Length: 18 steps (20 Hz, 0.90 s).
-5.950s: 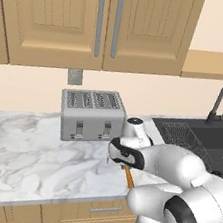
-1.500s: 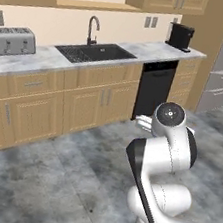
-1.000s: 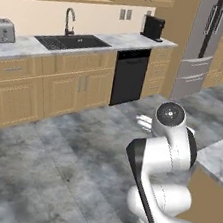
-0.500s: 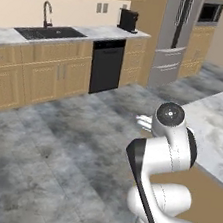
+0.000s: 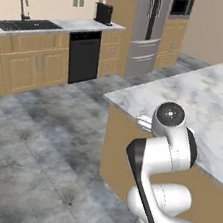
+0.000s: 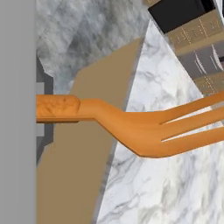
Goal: Take the fork and place it on the left side of the plate. Then take the spoon and place it on the right side of the plate. Make sure they're directly next to the plate.
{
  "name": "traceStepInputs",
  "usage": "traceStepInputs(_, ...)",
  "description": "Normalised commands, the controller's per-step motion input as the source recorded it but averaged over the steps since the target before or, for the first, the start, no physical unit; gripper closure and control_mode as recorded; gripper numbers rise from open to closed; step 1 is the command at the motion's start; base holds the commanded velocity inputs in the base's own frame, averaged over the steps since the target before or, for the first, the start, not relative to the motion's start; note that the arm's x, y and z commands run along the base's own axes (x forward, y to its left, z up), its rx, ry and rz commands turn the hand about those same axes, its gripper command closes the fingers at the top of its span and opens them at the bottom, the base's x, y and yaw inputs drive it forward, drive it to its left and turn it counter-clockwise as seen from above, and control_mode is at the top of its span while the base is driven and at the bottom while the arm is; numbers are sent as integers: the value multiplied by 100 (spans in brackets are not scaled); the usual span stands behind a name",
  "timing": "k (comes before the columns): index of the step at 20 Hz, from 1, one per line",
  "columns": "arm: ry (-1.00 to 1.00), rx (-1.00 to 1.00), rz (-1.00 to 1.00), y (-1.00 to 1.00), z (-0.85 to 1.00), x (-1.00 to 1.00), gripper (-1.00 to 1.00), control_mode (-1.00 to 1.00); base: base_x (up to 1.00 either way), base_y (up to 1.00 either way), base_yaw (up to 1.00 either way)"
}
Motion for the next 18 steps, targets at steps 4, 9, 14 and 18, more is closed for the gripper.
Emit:
traceStepInputs(4,0,0,0,0,0,0,100,100,-100,-49,-13)
traceStepInputs(9,0,0,0,0,0,0,100,100,-100,-52,-13)
traceStepInputs(14,0,0,0,0,0,0,100,100,-100,-60,-12)
traceStepInputs(18,0,0,0,0,0,0,100,100,-92,-86,-11)
